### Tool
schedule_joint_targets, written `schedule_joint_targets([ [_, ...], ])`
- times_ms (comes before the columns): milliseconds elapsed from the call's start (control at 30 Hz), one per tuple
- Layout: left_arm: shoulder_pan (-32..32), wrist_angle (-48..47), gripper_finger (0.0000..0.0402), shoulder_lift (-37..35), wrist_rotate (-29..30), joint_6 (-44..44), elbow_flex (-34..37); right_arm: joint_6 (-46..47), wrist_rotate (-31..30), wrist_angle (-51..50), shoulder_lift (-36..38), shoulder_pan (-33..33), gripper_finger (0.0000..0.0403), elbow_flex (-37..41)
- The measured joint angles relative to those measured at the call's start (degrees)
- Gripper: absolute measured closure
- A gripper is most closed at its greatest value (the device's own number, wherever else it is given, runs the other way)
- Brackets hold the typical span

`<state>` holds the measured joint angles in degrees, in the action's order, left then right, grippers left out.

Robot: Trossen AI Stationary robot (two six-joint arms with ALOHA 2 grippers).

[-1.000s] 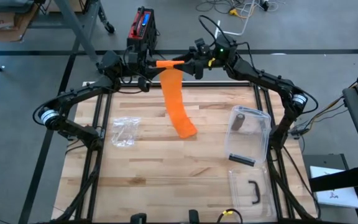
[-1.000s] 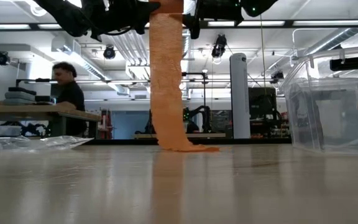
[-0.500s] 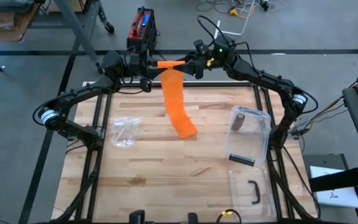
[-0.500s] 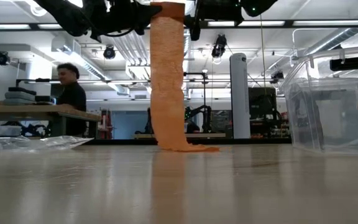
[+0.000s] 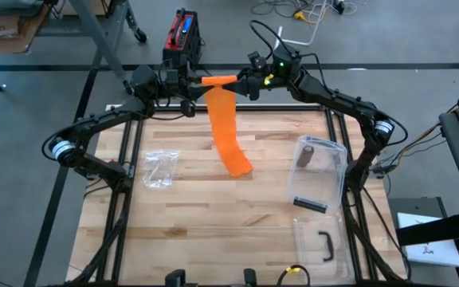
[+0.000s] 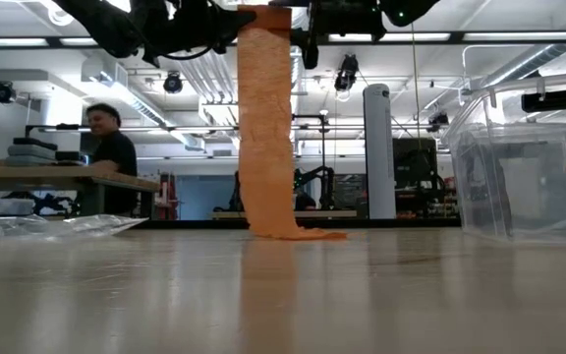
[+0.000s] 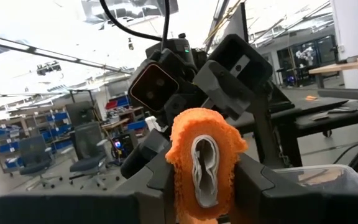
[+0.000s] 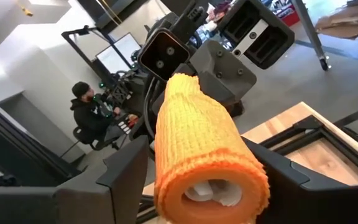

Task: Roll bandage
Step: Roll the orange bandage

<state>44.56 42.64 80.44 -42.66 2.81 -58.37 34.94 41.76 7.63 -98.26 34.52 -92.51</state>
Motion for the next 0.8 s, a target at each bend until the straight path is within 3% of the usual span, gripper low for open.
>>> schedule_joint_targets([
  [400,0.00,-0.97,0.0295,0.00,-0.24,1.14,0.00,-1.96,-0.90,0.12,-0.02,0.02,0.0205,0.00],
  [567,0.00,-1.12,0.0273,0.00,-0.21,-7.14,0.00,-5.45,-2.52,0.77,-0.07,0.00,0.0245,0.02],
  [800,0.00,-1.27,0.0222,0.01,-0.30,-8.83,-0.01,-10.22,-2.99,1.41,-0.07,0.00,0.0292,0.02],
])
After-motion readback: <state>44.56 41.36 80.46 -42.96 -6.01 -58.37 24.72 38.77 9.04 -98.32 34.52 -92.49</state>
